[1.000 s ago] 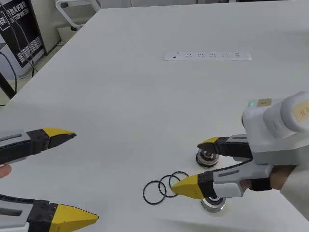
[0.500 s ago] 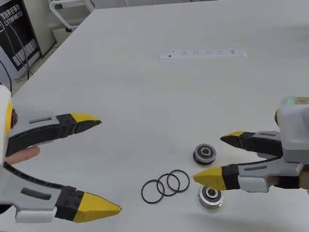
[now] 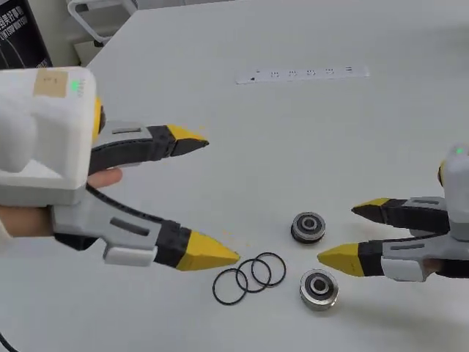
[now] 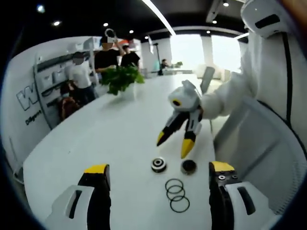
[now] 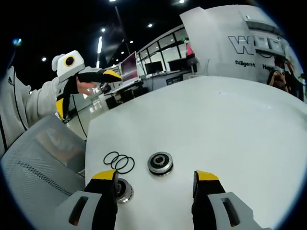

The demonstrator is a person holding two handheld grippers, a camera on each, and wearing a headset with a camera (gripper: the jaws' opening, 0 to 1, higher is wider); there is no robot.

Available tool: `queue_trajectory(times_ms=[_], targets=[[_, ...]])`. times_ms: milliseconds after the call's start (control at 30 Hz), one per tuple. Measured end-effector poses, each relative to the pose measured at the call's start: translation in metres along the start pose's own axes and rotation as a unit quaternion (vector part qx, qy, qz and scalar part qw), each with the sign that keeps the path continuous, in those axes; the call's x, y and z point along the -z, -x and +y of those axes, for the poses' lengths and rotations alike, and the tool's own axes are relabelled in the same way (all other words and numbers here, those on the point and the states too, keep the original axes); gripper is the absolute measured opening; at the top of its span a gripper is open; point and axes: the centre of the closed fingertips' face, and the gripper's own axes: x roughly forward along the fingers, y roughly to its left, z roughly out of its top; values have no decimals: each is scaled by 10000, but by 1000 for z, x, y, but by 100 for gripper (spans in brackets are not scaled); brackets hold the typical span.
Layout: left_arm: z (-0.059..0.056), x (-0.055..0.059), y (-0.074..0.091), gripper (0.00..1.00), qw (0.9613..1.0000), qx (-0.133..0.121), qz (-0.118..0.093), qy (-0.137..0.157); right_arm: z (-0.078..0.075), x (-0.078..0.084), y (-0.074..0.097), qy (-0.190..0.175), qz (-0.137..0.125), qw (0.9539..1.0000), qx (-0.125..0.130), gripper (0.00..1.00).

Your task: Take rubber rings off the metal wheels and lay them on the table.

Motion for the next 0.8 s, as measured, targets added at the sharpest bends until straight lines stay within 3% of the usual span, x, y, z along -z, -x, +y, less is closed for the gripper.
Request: queue_trajectory(times_ms=[167,400,500,600,800], targets=[[11,-8,-25,81,9999,-8,-116,-39,-2,4,-4,69,43,10000,7,57],[21,-1,-55,76,9999,-30,-155,37,-2,3,-8,138,6,9999,3,55],[19,1,-65,73,9998,66,-167,84,-3,4,-11,159,5,9999,2,54],[18,-1,-76,70,9993,118,-332,149,-1,5,-15,257,47,9997,-24,52],[14,12,-95,65,9993,205,-220,229,2,5,-20,422,61,9990,-105,47]])
